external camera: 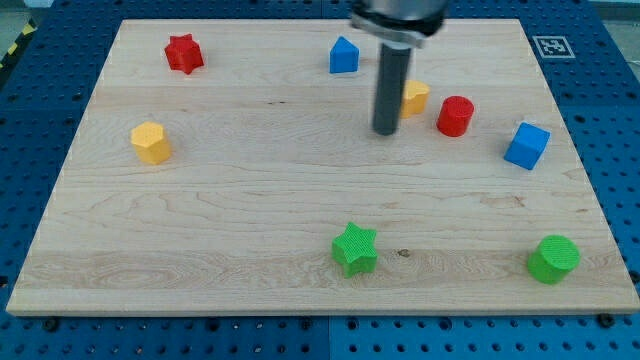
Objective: Move the red circle to the vertical to the cube
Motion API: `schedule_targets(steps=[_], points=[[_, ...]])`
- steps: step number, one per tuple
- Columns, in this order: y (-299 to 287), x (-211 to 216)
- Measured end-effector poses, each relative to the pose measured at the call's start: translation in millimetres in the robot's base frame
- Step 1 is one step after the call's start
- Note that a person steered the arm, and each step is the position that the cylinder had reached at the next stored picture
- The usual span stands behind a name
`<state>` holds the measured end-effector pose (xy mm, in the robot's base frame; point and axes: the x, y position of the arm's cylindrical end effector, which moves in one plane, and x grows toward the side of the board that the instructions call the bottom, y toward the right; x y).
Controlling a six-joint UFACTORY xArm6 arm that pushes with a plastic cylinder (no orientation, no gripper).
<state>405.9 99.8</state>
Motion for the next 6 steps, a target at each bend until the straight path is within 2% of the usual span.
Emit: schedule_targets(steps=[1, 2, 3, 4, 6], points=[[33, 1], [31, 17], [67, 0], [89, -52], [87, -44]])
